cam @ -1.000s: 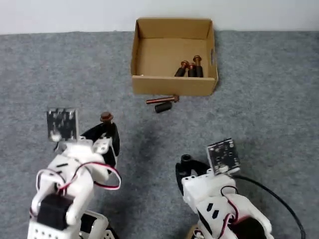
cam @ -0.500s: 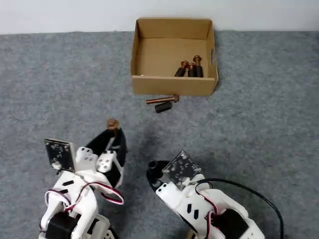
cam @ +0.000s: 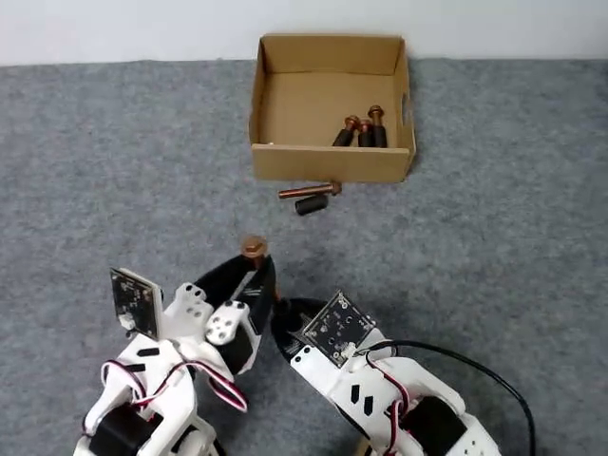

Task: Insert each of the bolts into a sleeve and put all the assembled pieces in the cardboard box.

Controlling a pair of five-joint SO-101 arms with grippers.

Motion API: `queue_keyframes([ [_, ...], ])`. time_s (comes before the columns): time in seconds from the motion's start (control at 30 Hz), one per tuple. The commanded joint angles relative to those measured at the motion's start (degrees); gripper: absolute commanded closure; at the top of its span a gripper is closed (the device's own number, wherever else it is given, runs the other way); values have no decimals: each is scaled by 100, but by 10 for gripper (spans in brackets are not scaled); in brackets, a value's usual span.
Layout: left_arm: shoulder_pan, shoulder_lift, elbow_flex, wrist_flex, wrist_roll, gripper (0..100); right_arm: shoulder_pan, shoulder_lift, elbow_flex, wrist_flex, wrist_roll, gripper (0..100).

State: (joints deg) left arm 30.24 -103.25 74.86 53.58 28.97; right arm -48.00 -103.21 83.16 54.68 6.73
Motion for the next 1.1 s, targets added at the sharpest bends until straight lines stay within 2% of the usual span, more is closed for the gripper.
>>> queue_keyframes([
  [0.0, 193, -44, -127, -167, 62, 996, -40, -48, -176, -145, 62, 991],
  [0.57, 202, -26, 233, 97, 44, 996, -4, -48, -466, -145, 62, 991],
  [0.7, 220, -26, 242, 484, 9, 996, -4, -48, -466, -145, 62, 991],
  [0.9, 220, -26, 233, 1213, -835, 995, -4, -48, -466, -145, 62, 991],
  [1.07, 220, -26, 242, 1275, -941, 982, -4, -48, -466, -145, 70, 991],
])
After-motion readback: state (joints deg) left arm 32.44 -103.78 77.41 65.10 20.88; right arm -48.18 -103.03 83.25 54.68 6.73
